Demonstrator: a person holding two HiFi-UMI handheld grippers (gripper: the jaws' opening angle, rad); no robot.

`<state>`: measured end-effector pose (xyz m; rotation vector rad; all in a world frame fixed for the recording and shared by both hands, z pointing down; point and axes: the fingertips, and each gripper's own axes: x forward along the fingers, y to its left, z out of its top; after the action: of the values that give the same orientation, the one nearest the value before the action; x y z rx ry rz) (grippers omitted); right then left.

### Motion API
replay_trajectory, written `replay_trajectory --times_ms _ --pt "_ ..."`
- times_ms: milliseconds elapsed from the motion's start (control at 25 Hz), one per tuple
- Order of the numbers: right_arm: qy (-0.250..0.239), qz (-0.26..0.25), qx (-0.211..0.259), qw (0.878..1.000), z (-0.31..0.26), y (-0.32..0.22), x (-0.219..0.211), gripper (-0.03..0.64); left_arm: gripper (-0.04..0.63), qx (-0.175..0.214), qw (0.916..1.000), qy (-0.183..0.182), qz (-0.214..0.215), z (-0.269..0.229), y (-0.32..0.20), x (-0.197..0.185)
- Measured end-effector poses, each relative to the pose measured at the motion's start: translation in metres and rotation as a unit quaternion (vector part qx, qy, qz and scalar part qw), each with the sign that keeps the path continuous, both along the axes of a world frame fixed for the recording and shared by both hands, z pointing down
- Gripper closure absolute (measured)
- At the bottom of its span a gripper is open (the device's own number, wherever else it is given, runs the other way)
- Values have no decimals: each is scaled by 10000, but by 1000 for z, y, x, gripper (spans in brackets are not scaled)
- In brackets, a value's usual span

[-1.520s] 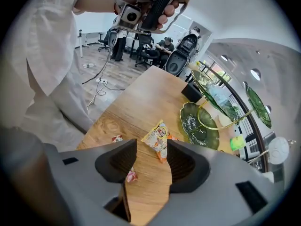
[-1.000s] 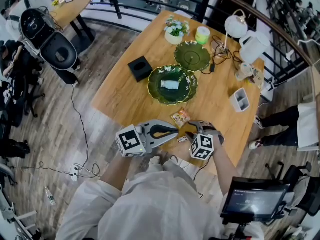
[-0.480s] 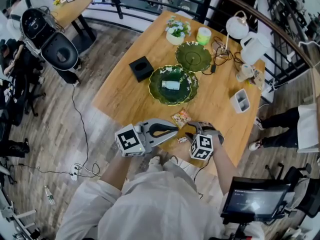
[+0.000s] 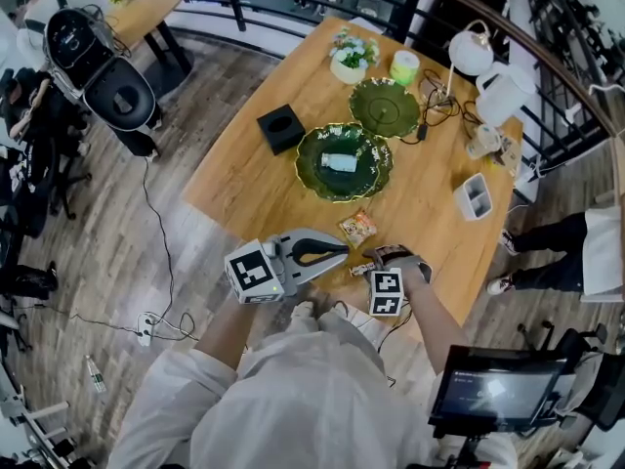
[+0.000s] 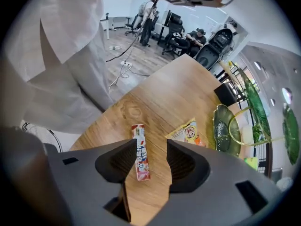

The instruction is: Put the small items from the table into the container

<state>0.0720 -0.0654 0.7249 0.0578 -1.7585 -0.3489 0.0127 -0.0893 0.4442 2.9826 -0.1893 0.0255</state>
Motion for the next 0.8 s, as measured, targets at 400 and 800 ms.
replay_trajectory --times_ms 400,800 --pt "868 -433 -222 9950 43 17 19 419 588 -21 9998 -36 -218 1 0 -16" --pt "1114 -643 -691 9893 51 21 19 433 588 -50 9996 -10 -291 4 0 -19"
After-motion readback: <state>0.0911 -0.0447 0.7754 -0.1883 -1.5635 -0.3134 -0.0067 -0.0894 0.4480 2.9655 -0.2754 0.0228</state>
